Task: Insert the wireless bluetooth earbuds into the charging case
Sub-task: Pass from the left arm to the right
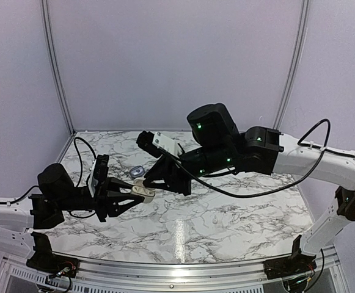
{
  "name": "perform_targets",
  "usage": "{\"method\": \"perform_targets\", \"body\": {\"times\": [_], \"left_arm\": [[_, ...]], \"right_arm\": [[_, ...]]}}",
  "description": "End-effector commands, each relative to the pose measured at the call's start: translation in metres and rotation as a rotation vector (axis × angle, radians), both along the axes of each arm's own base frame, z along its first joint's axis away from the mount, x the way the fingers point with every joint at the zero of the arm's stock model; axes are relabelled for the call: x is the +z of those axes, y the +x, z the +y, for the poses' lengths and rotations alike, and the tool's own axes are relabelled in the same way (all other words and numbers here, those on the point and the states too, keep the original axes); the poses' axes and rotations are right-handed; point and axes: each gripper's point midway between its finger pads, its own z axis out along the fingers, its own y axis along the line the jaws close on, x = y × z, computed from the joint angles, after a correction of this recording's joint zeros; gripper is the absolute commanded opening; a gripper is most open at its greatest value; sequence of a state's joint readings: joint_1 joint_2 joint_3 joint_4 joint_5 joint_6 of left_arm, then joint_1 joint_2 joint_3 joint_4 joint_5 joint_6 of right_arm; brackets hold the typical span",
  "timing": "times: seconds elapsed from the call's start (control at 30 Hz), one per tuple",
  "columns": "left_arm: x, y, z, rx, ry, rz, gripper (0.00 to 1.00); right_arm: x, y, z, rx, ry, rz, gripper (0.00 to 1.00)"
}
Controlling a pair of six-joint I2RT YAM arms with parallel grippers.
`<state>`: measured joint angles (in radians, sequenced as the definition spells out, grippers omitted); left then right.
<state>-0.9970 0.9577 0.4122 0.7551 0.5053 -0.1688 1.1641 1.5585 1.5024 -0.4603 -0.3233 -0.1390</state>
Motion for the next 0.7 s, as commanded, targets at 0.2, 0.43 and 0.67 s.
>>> {"method": "perform_targets", "body": {"times": [0.2,0.43,0.67], "left_arm": [[0.02,-0.004,0.003,-0.002,-0.046,-0.057,0.0],[0.019,-0.005,0.002,-0.011,-0.042,-0.058,0.0],[0.014,0.003,0.006,0.044,-0.031,-0.042,0.37]], "right_arm": [[0.006,0.002,0.003,0.0,-0.005,-0.001,0.23],[0.009,0.002,0.006,0.011,-0.006,-0.006,0.02],[0.024,0.006,0.003,-0.007,0.029,-0.051,0.0]]}}
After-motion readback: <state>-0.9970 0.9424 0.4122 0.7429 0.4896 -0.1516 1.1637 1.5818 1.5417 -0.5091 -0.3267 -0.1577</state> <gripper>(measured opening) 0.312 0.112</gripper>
